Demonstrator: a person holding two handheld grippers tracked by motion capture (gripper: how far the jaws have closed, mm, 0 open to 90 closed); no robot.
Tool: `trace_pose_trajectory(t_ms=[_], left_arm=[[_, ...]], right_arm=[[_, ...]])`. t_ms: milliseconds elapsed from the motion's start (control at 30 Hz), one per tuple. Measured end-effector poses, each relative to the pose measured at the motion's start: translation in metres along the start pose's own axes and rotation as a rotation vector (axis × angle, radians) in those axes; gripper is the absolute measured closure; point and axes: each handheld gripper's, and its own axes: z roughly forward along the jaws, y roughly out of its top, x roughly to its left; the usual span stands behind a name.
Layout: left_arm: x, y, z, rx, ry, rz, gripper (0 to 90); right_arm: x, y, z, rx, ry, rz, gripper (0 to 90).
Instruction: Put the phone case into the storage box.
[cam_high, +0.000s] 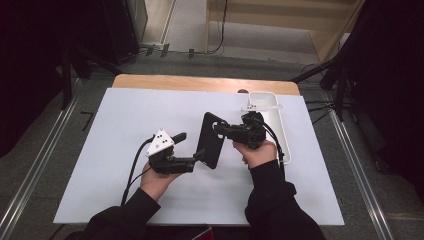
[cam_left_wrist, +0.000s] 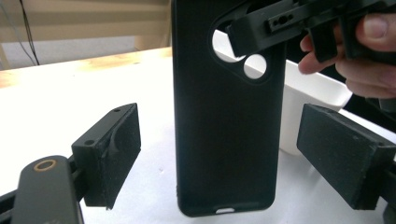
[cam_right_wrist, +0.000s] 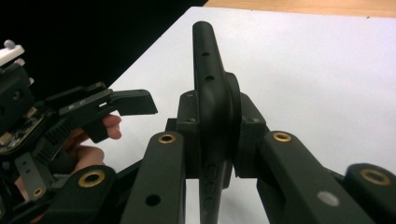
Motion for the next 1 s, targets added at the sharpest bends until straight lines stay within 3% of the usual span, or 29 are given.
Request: trace_pose_trajectory(t_ms=[133, 267, 433, 533, 567, 600, 667, 833, 900, 1000], left_arm=[[0.006, 0.001, -0.001, 0.021, -0.043, -0.01, 13.6], [0.009, 0.003, -0.002, 0.048, -0.026, 0.01, 13.6], [0.012, 0.004, -0.004, 0.041, -0.045, 0.01, 13.6], [0.015, 0.005, -0.006, 0.041, -0.078, 0.006, 13.6], [0.018, 0.005, -0.006, 0.042, -0.128, 0.003, 13.7], [0.018, 0.005, -0.006, 0.042, -0.128, 0.003, 13.6], [0.022, 0.004, -0.005, 0.068, -0.181, 0.018, 13.6], [0.023, 0.004, -0.006, 0.085, -0.212, 0.043, 13.7], [0.024, 0.005, -0.007, 0.087, -0.234, 0.049, 13.7], [0.026, 0.007, -0.008, 0.091, -0.243, 0.059, 13.7]], right_arm=[[0.0, -0.001, -0.002, 0.01, -0.001, -0.037, 74.6], [0.0, -0.001, -0.003, 0.01, 0.011, -0.048, 74.6], [0.0, -0.002, -0.004, 0.01, 0.033, -0.067, 74.6], [0.0, -0.002, -0.006, 0.016, 0.035, -0.084, 74.6], [0.0, -0.002, -0.006, 0.021, 0.036, -0.084, 74.6], [0.0, -0.002, -0.006, 0.025, 0.035, -0.084, 74.6], [0.0, -0.003, -0.008, 0.026, 0.04, -0.095, 74.6], [0.0, -0.005, -0.009, 0.023, 0.057, -0.159, 74.6], [0.0, -0.006, -0.01, 0.03, 0.079, -0.161, 74.6], [0.0, -0.007, -0.012, 0.025, 0.109, -0.204, 74.6]])
